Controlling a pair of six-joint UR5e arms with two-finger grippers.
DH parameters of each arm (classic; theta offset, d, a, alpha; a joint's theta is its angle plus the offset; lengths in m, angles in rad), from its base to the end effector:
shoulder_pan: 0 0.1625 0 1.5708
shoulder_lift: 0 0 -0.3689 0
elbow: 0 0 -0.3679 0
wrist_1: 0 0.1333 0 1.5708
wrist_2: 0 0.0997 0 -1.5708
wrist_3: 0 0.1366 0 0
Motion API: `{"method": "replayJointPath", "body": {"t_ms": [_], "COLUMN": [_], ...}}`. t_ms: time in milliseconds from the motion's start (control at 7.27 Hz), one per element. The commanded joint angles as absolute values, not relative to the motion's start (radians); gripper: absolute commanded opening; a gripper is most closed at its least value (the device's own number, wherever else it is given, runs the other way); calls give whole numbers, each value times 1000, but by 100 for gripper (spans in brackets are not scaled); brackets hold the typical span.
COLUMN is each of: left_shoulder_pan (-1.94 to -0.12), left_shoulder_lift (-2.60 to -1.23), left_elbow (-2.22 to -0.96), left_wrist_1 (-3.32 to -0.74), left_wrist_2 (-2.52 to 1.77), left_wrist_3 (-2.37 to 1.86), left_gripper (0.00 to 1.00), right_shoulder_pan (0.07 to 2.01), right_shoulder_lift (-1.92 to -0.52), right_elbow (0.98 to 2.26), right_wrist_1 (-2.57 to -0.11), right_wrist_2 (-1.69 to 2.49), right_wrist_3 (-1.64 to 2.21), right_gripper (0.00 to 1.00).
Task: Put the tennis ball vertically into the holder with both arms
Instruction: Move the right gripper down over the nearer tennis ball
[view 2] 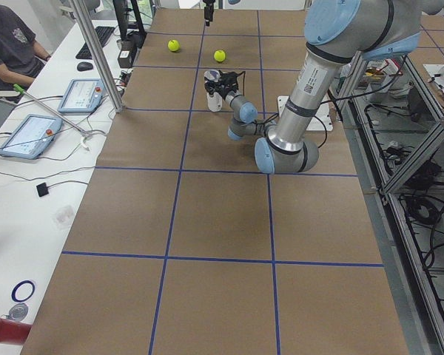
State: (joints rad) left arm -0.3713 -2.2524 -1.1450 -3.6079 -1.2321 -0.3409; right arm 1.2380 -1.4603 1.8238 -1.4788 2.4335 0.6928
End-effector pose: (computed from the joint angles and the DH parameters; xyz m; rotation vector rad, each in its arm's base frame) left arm 0.5121 -0.3911 0.1959 1.7269 1.4343 0.0729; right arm -0.1397 -0.4947 0.4343 -0.0439 -0.9468 0.1363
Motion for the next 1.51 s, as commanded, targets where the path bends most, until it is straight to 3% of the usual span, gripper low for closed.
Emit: {"method": "replayJointPath", "body": {"t_ms": [0,962,1375], "left_shoulder_pan": [-371,-370,-371], "left_shoulder_lift": [-2247,-2250,-2250], "left_elbow": [-1143,-1144,-1144], "left_wrist_1": [-3608,-3608,-3608], "left_wrist_2": [-1232,-1232,-1232], "left_wrist_3": [-342,-345,-345], "left_gripper": [81,81,81], "right_shoulder_pan": [1224,882,870], "right_shoulder_lift": [-1460,-1486,-1473], "right_elbow": [1821,1812,1793], "right_wrist_1": [-1479,-1476,-1477], "right_wrist_2": [2431,2136,2121], "right_wrist_3": [693,777,784], "right_gripper": [99,99,99]}}
